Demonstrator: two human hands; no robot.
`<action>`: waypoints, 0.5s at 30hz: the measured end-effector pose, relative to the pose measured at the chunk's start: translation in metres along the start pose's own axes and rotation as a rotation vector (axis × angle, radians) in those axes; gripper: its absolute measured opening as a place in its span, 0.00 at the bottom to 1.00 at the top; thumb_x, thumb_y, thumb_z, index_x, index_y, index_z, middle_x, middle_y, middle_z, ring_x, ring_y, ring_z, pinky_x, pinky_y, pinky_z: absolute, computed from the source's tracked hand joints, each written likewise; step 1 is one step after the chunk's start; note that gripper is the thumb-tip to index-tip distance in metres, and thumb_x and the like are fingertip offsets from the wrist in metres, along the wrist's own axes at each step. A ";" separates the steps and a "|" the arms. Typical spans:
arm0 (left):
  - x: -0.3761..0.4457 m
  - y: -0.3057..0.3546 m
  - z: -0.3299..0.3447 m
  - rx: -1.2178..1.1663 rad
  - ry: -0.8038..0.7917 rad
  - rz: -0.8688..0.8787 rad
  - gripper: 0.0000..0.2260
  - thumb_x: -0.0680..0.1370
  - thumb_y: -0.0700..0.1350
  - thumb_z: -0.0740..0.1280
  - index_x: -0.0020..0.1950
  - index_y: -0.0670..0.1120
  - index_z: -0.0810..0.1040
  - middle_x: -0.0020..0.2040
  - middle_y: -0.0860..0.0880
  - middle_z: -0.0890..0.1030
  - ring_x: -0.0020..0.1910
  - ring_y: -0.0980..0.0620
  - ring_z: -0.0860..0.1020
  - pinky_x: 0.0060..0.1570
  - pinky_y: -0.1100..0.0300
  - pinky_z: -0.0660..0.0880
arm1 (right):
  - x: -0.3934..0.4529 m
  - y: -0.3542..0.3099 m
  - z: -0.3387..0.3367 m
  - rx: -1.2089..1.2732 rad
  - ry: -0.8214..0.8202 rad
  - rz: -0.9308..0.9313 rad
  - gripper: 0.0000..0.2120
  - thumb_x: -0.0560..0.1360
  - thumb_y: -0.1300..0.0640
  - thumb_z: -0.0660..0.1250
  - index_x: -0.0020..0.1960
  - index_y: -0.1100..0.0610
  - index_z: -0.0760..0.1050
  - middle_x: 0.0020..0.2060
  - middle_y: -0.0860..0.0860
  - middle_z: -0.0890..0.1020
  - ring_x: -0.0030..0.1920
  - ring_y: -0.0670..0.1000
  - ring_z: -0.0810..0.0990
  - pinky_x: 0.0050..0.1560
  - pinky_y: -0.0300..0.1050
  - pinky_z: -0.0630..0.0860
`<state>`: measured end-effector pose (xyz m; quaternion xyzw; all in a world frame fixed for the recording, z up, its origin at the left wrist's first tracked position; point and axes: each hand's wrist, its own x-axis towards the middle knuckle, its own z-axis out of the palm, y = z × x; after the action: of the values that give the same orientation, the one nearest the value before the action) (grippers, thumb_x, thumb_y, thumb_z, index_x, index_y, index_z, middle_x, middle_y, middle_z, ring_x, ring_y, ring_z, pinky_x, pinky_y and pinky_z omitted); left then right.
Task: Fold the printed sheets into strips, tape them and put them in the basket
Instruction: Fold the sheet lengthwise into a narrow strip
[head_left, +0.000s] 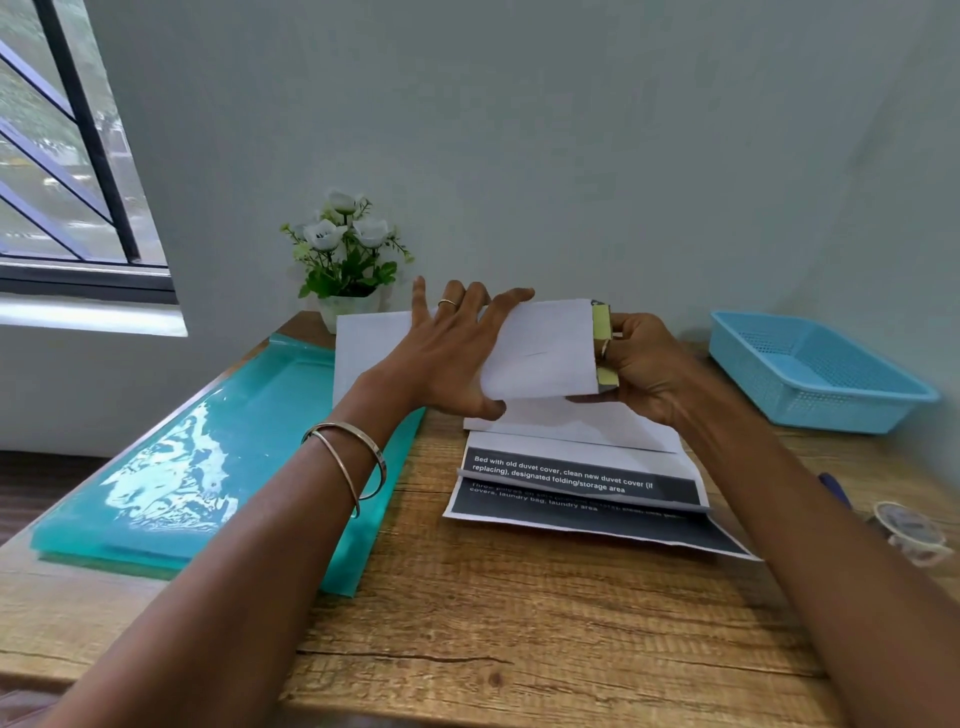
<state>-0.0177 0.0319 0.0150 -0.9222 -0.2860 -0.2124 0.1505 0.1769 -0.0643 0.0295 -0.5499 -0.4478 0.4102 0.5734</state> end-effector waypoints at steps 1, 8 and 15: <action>0.001 0.000 0.000 0.005 0.004 0.008 0.52 0.59 0.69 0.66 0.77 0.52 0.47 0.62 0.45 0.65 0.64 0.44 0.63 0.67 0.27 0.48 | 0.000 0.000 0.000 0.019 -0.034 0.023 0.12 0.75 0.74 0.63 0.51 0.60 0.79 0.43 0.59 0.83 0.37 0.57 0.83 0.30 0.52 0.81; 0.002 0.004 0.005 0.117 0.017 0.021 0.54 0.58 0.73 0.66 0.76 0.51 0.50 0.67 0.45 0.63 0.69 0.42 0.60 0.64 0.24 0.41 | 0.002 -0.002 -0.005 -0.008 -0.107 0.031 0.19 0.73 0.79 0.57 0.47 0.60 0.80 0.33 0.54 0.84 0.31 0.53 0.83 0.29 0.48 0.80; 0.003 0.008 0.003 0.178 0.080 -0.006 0.45 0.60 0.66 0.67 0.72 0.47 0.61 0.62 0.45 0.69 0.64 0.43 0.67 0.62 0.23 0.45 | 0.003 -0.008 -0.013 -0.250 0.026 0.077 0.13 0.72 0.77 0.63 0.46 0.63 0.81 0.38 0.60 0.82 0.34 0.61 0.80 0.29 0.53 0.81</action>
<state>-0.0099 0.0282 0.0125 -0.8950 -0.3002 -0.2233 0.2427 0.1904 -0.0650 0.0380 -0.6391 -0.4666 0.3656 0.4901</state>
